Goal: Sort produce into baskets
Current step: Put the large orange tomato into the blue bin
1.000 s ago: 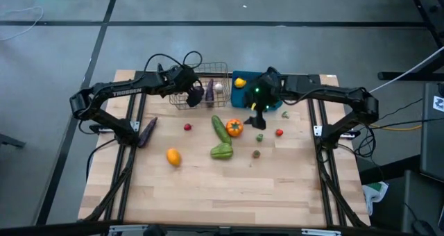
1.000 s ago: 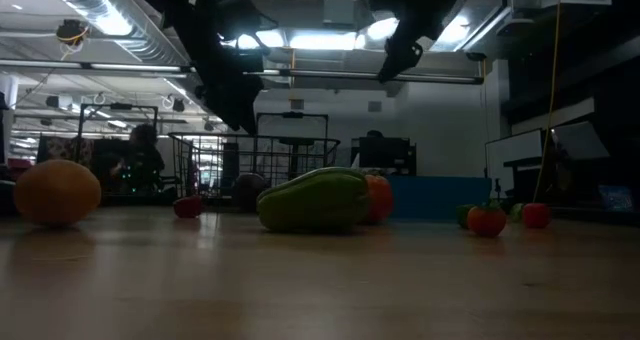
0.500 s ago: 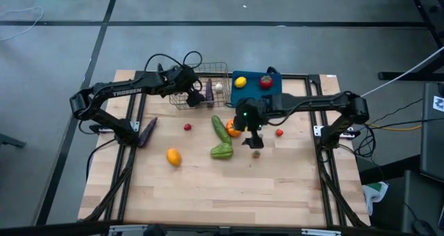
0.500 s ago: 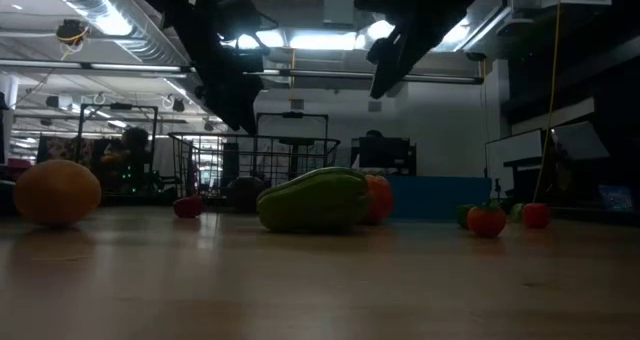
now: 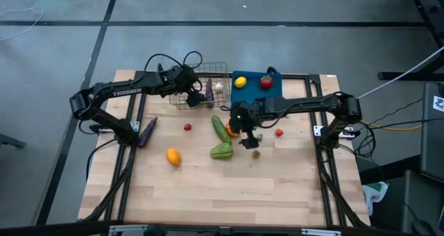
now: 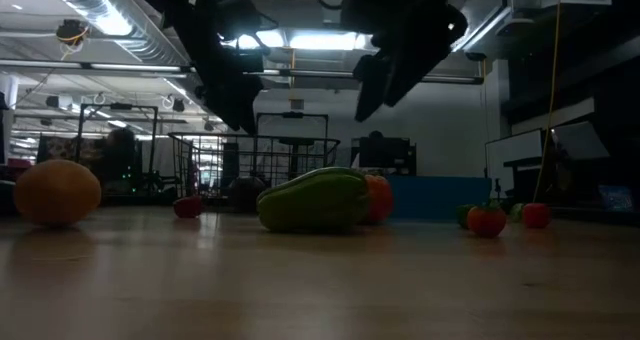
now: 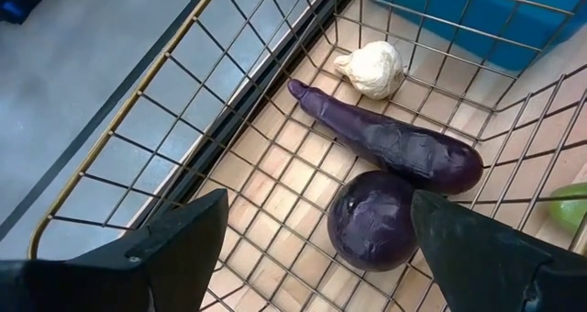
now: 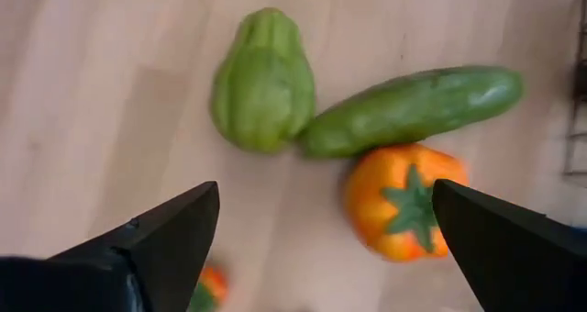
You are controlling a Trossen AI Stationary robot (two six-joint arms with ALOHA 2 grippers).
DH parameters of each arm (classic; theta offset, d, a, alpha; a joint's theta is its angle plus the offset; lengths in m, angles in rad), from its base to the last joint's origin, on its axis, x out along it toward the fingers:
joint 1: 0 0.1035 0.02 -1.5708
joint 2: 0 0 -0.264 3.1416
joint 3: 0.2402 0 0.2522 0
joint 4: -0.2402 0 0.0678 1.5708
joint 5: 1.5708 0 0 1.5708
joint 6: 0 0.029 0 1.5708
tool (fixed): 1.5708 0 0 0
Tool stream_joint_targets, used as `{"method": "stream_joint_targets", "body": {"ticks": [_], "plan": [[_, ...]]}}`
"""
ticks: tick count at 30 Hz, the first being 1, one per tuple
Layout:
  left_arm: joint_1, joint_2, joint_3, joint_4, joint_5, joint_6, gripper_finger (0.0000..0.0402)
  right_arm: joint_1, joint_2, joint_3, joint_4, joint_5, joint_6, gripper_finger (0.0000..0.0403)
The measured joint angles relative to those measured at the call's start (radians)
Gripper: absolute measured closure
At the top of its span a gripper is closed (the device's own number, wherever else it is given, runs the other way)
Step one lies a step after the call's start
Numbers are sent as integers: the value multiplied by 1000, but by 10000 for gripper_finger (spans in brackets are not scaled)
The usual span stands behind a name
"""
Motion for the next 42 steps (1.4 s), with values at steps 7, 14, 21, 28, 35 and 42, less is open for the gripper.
{"method": "stream_joint_targets", "body": {"ticks": [7, 14, 21, 28, 35, 42], "plan": [[0, 0, 0, -1, 0, 0, 62, 0, 9, 0, 53, 29, -22, 10], [0, 0, 0, -1, 0, -1, 62, 1, 16, 0, 46, 14, -20, 10], [0, 0, 0, -1, 0, -2, 62, 0, 55, 0, 61, 205, -27, 11], [0, 0, 0, 0, 0, -2, 62, 0, 129, -1, 61, 221, -49, 11], [0, 0, 0, 1, 0, -4, 62, -2, 170, -1, 70, 282, -76, 11], [0, 0, 0, 1, 0, -4, 62, -9, 168, 0, 95, 318, -76, 11]]}}
